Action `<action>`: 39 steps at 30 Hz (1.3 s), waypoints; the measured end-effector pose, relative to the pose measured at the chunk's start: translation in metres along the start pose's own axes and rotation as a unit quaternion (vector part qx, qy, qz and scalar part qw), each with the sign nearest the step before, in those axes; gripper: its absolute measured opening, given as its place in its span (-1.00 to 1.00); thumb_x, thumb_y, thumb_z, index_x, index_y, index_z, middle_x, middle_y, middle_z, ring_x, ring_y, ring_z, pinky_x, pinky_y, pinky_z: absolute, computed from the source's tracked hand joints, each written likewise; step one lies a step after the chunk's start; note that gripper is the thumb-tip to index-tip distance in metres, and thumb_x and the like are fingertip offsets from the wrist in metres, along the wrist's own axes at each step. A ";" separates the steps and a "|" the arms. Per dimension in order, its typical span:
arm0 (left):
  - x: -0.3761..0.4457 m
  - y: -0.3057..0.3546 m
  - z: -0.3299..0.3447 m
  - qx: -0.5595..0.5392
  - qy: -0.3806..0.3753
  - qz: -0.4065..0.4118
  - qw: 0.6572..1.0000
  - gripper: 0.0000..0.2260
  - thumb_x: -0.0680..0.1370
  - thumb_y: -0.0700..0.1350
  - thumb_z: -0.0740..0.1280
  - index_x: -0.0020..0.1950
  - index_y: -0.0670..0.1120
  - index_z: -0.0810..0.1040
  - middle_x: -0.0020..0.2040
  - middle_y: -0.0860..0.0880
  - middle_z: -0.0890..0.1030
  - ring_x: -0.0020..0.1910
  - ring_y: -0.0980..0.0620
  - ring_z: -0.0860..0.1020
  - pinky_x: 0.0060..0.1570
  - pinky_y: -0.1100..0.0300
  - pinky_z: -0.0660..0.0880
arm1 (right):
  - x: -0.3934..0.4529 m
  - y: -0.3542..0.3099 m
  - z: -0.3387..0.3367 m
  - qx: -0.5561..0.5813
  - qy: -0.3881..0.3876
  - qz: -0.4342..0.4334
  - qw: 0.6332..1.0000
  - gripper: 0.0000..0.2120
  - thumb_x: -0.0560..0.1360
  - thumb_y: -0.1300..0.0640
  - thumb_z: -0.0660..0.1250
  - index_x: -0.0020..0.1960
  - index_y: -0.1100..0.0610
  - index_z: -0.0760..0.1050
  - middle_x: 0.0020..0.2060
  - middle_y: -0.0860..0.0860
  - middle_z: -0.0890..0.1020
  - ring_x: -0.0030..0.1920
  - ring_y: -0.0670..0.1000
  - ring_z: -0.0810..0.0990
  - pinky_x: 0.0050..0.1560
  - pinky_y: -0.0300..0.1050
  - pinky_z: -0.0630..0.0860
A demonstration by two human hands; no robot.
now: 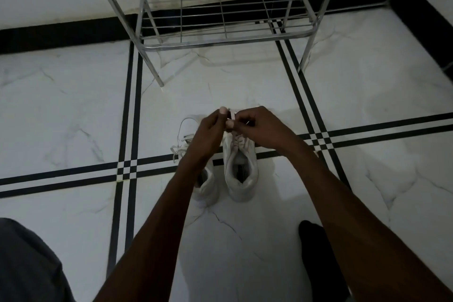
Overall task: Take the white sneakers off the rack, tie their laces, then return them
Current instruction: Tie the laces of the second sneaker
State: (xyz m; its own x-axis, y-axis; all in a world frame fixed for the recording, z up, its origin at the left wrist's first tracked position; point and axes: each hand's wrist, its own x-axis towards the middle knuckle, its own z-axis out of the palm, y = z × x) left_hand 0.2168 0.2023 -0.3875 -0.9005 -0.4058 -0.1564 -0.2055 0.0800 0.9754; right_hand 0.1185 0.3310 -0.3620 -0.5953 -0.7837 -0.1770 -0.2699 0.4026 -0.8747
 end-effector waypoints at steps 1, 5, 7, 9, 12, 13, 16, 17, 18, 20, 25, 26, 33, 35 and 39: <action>-0.001 -0.007 0.003 -0.003 -0.010 -0.012 1.000 -0.57 0.73 0.07 0.07 0.09 -0.20 0.61 -0.06 -0.13 0.69 -0.02 0.09 0.65 0.06 0.15 0.58 | -0.001 0.001 -0.003 -0.012 -0.004 -0.001 1.000 -0.79 0.54 -0.05 0.39 -0.25 -0.04 0.63 -0.30 -0.07 0.69 -0.24 -0.10 0.66 -0.11 -0.15 0.57; -0.005 -0.018 0.013 -0.046 0.046 -0.043 0.997 -0.67 0.72 0.00 0.17 0.07 -0.22 0.60 -0.13 -0.02 0.69 -0.10 0.14 0.67 -0.05 0.27 0.56 | -0.001 0.005 -0.019 -0.055 -0.027 0.014 0.998 -0.77 0.46 -0.03 0.49 -0.19 0.14 0.67 -0.30 0.01 0.69 -0.29 -0.06 0.63 -0.16 -0.09 0.54; -0.004 -0.017 0.015 -0.049 0.065 -0.054 0.995 -0.70 0.70 -0.02 0.23 0.10 -0.25 0.59 -0.12 -0.04 0.71 -0.10 0.16 0.68 -0.08 0.32 0.56 | -0.001 0.008 -0.024 -0.072 -0.017 0.014 0.997 -0.84 0.40 0.02 0.56 -0.09 0.09 0.72 -0.22 -0.01 0.73 -0.19 -0.04 0.70 -0.07 -0.03 0.66; -0.004 -0.014 0.018 -0.048 0.070 -0.057 0.995 -0.72 0.68 -0.04 0.28 0.13 -0.26 0.58 -0.08 -0.09 0.72 -0.09 0.13 0.69 -0.09 0.31 0.57 | 0.000 0.011 -0.025 -0.083 0.015 0.014 0.996 -0.84 0.35 0.11 0.59 -0.07 0.06 0.73 -0.17 -0.01 0.75 -0.19 -0.07 0.72 -0.05 0.03 0.70; -0.005 -0.012 0.020 -0.064 0.087 -0.065 0.992 -0.73 0.67 -0.06 0.30 0.16 -0.28 0.56 -0.07 -0.09 0.73 -0.11 0.17 0.69 -0.12 0.38 0.56 | 0.000 0.012 -0.018 -0.108 0.085 -0.014 0.990 -0.88 0.37 0.16 0.58 -0.10 0.09 0.73 -0.18 -0.01 0.75 -0.23 -0.10 0.70 -0.04 0.01 0.69; -0.005 -0.012 0.020 -0.060 0.094 -0.068 0.991 -0.73 0.67 -0.06 0.30 0.16 -0.27 0.57 -0.06 -0.08 0.73 -0.12 0.19 0.68 -0.12 0.38 0.55 | 0.001 0.014 -0.016 -0.113 0.107 -0.019 0.988 -0.88 0.37 0.14 0.57 -0.10 0.09 0.73 -0.18 -0.01 0.75 -0.23 -0.10 0.70 -0.04 0.00 0.69; -0.005 -0.012 0.016 -0.002 0.099 -0.068 0.993 -0.72 0.68 -0.01 0.27 0.13 -0.22 0.60 -0.08 -0.05 0.72 -0.18 0.29 0.65 -0.12 0.33 0.54 | 0.002 0.019 -0.010 -0.100 0.144 -0.020 0.984 -0.90 0.39 0.15 0.56 -0.10 0.08 0.72 -0.18 -0.05 0.75 -0.24 -0.13 0.71 -0.05 -0.02 0.69; -0.004 -0.013 0.014 0.023 0.094 -0.064 0.993 -0.72 0.68 -0.01 0.26 0.13 -0.21 0.60 -0.09 -0.04 0.72 -0.20 0.30 0.64 -0.12 0.29 0.53 | 0.002 0.019 -0.009 -0.094 0.151 -0.020 0.984 -0.91 0.39 0.16 0.56 -0.11 0.07 0.72 -0.18 -0.05 0.76 -0.25 -0.14 0.71 -0.07 -0.03 0.69; -0.004 -0.014 0.013 0.049 0.088 -0.058 0.993 -0.72 0.69 -0.01 0.25 0.14 -0.19 0.61 -0.07 -0.04 0.72 -0.18 0.29 0.64 -0.09 0.24 0.51 | 0.002 0.020 -0.008 -0.090 0.160 -0.022 0.983 -0.91 0.39 0.17 0.56 -0.11 0.08 0.72 -0.17 -0.05 0.76 -0.25 -0.14 0.72 -0.08 -0.05 0.69; -0.005 -0.012 0.010 0.101 0.074 -0.038 0.991 -0.71 0.71 -0.02 0.20 0.24 -0.15 0.60 0.08 -0.07 0.73 0.00 0.18 0.66 0.04 0.15 0.53 | 0.003 0.020 -0.007 -0.069 0.183 -0.025 0.980 -0.92 0.39 0.17 0.56 -0.12 0.11 0.72 -0.14 -0.03 0.76 -0.21 -0.11 0.73 -0.08 -0.09 0.69; -0.006 -0.009 0.003 0.234 0.067 0.031 0.969 -0.62 0.67 -0.24 0.23 0.50 -0.12 0.44 0.33 -0.19 0.61 0.26 -0.13 0.58 0.15 0.36 0.37 | 0.004 0.029 -0.006 0.085 0.166 0.028 0.982 -0.85 0.32 0.11 0.61 -0.14 0.10 0.72 -0.16 0.01 0.76 -0.13 0.02 0.76 0.03 0.13 0.68; -0.005 -0.010 0.001 0.268 0.077 0.054 0.959 -0.63 0.64 -0.27 0.27 0.46 -0.12 0.49 0.33 -0.20 0.60 0.27 -0.16 0.56 0.20 0.32 0.39 | 0.003 0.030 -0.006 0.121 0.157 0.037 0.979 -0.83 0.31 0.09 0.61 -0.13 0.10 0.72 -0.15 0.03 0.76 -0.10 0.06 0.76 0.05 0.16 0.67; -0.004 -0.015 -0.024 0.339 0.144 0.035 0.929 -0.86 0.60 0.00 0.39 0.05 -0.05 0.66 0.20 -0.12 0.48 0.28 -0.18 0.34 0.15 0.12 0.23 | -0.006 0.020 -0.010 0.291 0.123 0.120 0.941 -0.72 0.51 0.08 0.46 0.02 0.31 0.66 -0.03 0.21 0.74 0.02 0.14 0.74 0.08 0.07 0.68; -0.008 -0.014 -0.034 0.330 0.160 0.014 0.930 -0.89 0.57 -0.02 0.42 0.01 -0.03 0.66 0.23 -0.09 0.48 0.32 -0.17 0.32 0.17 0.09 0.23 | -0.007 0.025 -0.012 0.302 0.129 0.180 0.927 -0.74 0.55 0.03 0.40 -0.03 0.25 0.67 -0.01 0.12 0.75 0.03 0.06 0.73 0.08 -0.01 0.67; -0.023 -0.026 -0.065 0.397 0.202 -0.073 0.892 -0.87 0.54 -0.07 0.41 0.02 -0.09 0.63 0.28 -0.12 0.49 0.39 -0.25 0.30 0.34 -0.22 0.31 | -0.010 0.066 -0.012 0.285 0.225 0.358 0.860 -0.83 0.56 0.13 0.34 -0.13 0.21 0.60 -0.25 0.07 0.66 -0.27 -0.01 0.62 -0.32 -0.18 0.50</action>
State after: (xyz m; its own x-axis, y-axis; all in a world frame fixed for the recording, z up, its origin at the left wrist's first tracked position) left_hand 0.2675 0.1499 -0.3991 -0.6624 -0.7476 -0.0481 -0.6610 0.5531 0.5071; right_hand 0.0975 0.3711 -0.4127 -0.7221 -0.1176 -0.6818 0.6263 0.3077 -0.7163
